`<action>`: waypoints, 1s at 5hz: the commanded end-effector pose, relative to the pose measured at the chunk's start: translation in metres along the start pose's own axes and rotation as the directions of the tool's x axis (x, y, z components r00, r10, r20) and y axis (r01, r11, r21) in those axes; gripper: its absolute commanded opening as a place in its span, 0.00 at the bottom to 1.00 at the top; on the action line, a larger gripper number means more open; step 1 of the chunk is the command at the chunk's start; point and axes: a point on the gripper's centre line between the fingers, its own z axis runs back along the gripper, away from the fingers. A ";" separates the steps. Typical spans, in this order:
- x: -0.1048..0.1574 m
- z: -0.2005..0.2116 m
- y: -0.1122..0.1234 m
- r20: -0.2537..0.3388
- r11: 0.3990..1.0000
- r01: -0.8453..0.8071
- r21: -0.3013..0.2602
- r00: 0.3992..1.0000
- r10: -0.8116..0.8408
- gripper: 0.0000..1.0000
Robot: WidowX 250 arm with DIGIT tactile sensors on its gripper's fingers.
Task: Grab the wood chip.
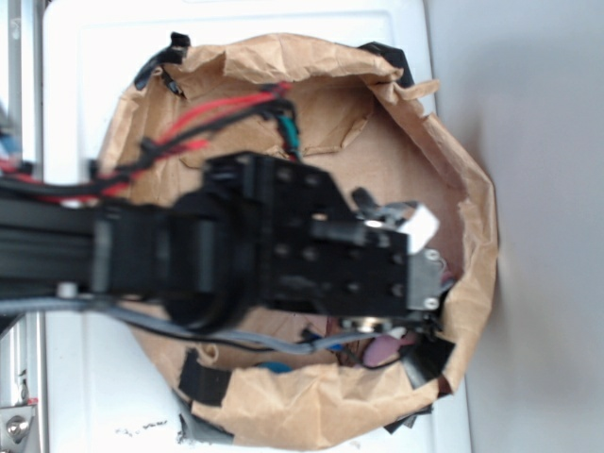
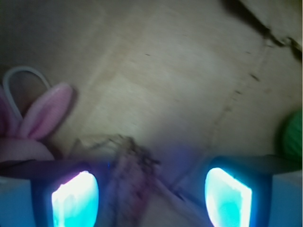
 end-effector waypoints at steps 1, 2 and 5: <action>0.024 -0.010 -0.015 0.039 1.000 -0.025 -0.007 0.999 0.025 1.00; 0.023 -0.007 -0.003 0.038 0.998 -0.056 -0.002 0.998 0.056 0.00; 0.046 0.044 0.009 0.013 0.984 -0.115 -0.140 0.993 0.117 0.00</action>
